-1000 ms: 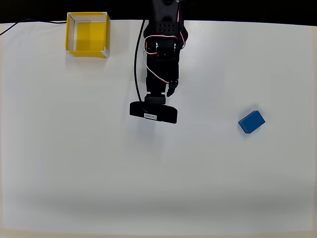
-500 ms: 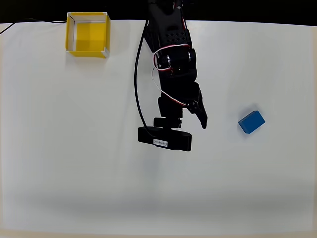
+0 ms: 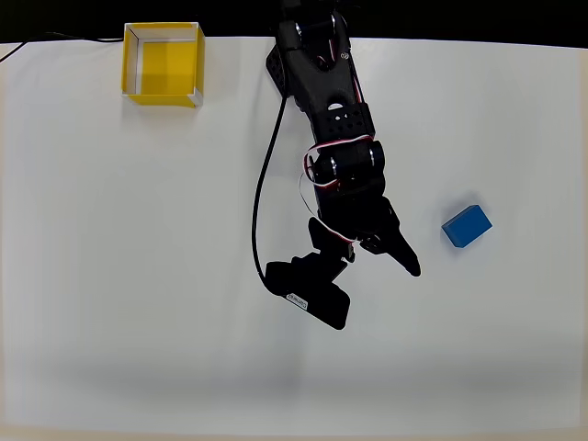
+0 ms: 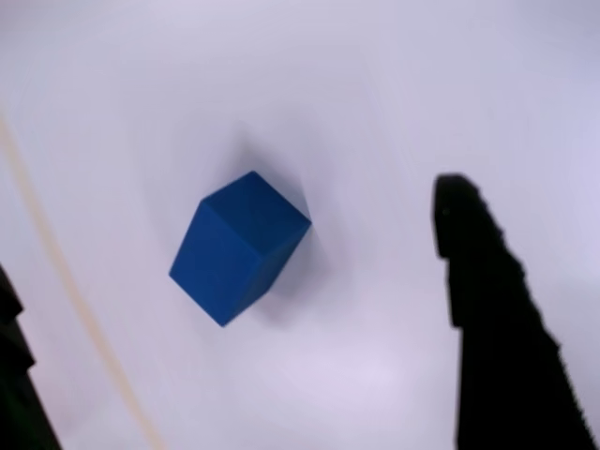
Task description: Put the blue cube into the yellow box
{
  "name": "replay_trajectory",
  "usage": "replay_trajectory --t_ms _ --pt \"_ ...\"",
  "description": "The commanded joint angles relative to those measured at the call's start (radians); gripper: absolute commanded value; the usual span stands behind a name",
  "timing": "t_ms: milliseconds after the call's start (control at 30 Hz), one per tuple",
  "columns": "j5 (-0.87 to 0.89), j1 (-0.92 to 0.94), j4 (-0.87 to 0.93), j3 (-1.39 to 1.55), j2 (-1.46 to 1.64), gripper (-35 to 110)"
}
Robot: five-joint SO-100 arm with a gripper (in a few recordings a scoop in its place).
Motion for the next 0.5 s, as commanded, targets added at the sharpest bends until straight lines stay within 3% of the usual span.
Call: replay_trajectory --t_ms 0,233,467 --pt "0.044 -0.023 -0.028 -0.14 -0.025 48" --pt "0.158 -0.031 -0.054 -0.201 -0.146 48" --pt "0.42 -0.137 0.003 -0.278 -0.242 50"
